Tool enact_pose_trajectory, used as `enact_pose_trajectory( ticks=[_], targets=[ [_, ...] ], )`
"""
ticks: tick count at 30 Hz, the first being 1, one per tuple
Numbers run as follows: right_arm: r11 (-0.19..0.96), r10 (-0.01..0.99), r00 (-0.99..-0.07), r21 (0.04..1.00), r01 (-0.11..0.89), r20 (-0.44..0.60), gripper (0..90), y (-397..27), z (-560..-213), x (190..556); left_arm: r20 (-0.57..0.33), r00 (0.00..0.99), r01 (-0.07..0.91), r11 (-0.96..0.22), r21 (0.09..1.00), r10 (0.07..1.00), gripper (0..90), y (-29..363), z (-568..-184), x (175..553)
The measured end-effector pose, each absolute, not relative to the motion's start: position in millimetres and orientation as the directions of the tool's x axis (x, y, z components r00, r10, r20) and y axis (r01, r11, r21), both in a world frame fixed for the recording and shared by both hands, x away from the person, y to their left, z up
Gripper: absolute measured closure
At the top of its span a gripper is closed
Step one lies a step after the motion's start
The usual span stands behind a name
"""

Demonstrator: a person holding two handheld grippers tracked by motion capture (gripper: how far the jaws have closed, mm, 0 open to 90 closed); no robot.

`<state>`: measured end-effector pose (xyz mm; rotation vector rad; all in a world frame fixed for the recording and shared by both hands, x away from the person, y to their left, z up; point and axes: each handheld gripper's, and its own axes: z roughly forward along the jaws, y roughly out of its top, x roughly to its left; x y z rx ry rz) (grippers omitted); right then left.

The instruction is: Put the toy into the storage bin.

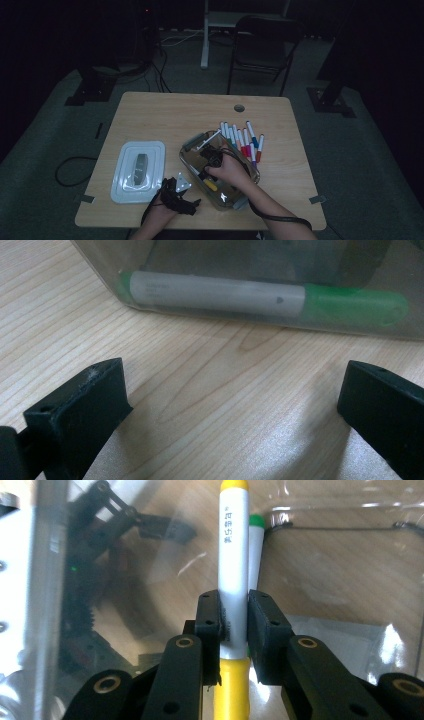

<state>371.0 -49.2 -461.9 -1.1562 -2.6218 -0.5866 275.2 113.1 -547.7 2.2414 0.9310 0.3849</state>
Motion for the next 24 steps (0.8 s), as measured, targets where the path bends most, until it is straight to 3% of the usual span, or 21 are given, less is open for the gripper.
enact_pose_trajectory(
  ticks=[12,17,24],
  targets=[
    [0.628,0.659,-0.66,0.22,0.746,0.36,70.9,-47.2,-475.0,370.0,0.014,0.702,0.515,-0.521,0.681,0.712,0.4,113.2,-547.6,275.2],
    [0.6,0.652,-0.684,0.328,0.729,0.327,59.6,-59.0,-457.3,367.9,0.014,0.702,0.515,-0.52,0.682,0.713,0.4,113.1,-547.7,275.1],
    [0.563,0.638,-0.704,0.436,0.703,0.312,50.6,-74.5,-440.9,363.9,0.014,0.702,0.515,-0.521,0.681,0.712,0.4,113.2,-547.6,275.2]
  ],
)
